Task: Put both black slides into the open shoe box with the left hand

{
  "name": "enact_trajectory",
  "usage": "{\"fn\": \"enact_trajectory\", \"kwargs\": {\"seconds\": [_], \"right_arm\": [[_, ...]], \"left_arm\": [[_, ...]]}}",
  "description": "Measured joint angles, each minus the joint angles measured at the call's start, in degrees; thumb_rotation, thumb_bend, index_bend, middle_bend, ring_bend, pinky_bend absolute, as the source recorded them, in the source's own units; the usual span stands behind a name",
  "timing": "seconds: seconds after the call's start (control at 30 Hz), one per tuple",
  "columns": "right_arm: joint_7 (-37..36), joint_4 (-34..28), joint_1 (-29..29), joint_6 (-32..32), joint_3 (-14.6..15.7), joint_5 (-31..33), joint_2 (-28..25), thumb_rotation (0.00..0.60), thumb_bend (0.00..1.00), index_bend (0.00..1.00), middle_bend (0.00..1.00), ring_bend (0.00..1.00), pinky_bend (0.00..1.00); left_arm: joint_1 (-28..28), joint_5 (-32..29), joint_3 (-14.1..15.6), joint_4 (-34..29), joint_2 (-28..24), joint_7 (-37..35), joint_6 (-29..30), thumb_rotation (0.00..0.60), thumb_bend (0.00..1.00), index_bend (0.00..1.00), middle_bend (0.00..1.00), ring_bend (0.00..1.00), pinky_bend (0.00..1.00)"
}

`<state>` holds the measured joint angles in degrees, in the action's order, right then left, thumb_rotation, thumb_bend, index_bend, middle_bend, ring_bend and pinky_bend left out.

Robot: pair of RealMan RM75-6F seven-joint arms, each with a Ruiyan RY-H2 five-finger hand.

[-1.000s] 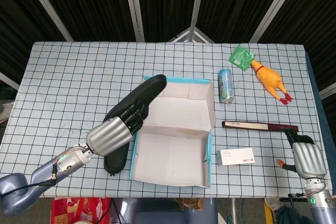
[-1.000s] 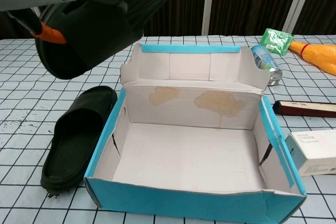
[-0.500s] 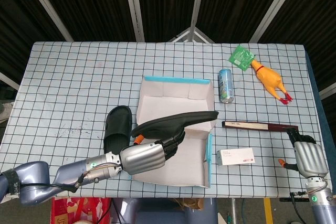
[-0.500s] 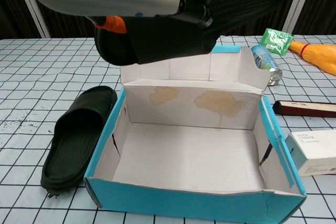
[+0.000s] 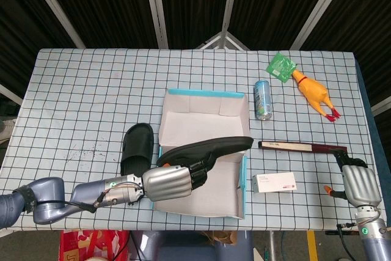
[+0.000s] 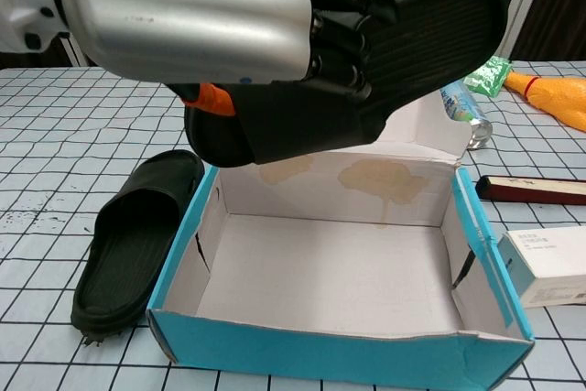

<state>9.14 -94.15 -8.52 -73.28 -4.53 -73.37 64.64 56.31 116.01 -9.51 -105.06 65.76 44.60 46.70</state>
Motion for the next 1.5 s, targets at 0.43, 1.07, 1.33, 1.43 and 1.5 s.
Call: {"fn": "enact_trajectory", "kwargs": {"seconds": [0.43, 1.07, 1.33, 1.43, 1.5], "right_arm": [[0.4, -0.5, -0.2, 0.5, 0.1, 0.8, -0.2, 0.600, 0.18, 0.17, 0.16, 0.30, 0.24], [1.0, -0.6, -0.6, 1.5, 0.0, 2.3, -0.3, 0.600, 0.18, 0.17, 0.16, 0.30, 0.24], [1.4, -0.7, -0.9, 2.0, 0.0, 2.8, -0.3, 0.600, 0.18, 0.17, 0.16, 0.30, 0.24], [1.3, -0.9, -0.8, 1.9, 0.0, 2.9, -0.3, 0.600, 0.18, 0.17, 0.16, 0.30, 0.24], [1.3, -0.9, -0.8, 1.8, 0.1, 2.8, -0.4, 0.600, 0.18, 0.17, 0.16, 0.30, 0.24]], "left_arm": [[3.2, 5.5, 4.4, 5.0, 0.9, -3.9, 0.3, 0.600, 0.43, 0.48, 0.56, 0.12, 0.16], [6.7, 5.9, 5.2, 12.8, 5.7, -6.6, 0.2, 0.600, 0.43, 0.46, 0.54, 0.12, 0.16], [8.5, 8.2, 6.1, 15.5, 6.8, -8.4, 2.7, 0.600, 0.43, 0.46, 0.53, 0.12, 0.17], [9.3, 9.4, 7.0, 16.5, 7.3, -9.6, 3.8, 0.600, 0.43, 0.46, 0.53, 0.12, 0.17], [9.7, 9.7, 7.5, 16.9, 7.6, -10.2, 3.9, 0.600, 0.43, 0.46, 0.53, 0.12, 0.17]]}}
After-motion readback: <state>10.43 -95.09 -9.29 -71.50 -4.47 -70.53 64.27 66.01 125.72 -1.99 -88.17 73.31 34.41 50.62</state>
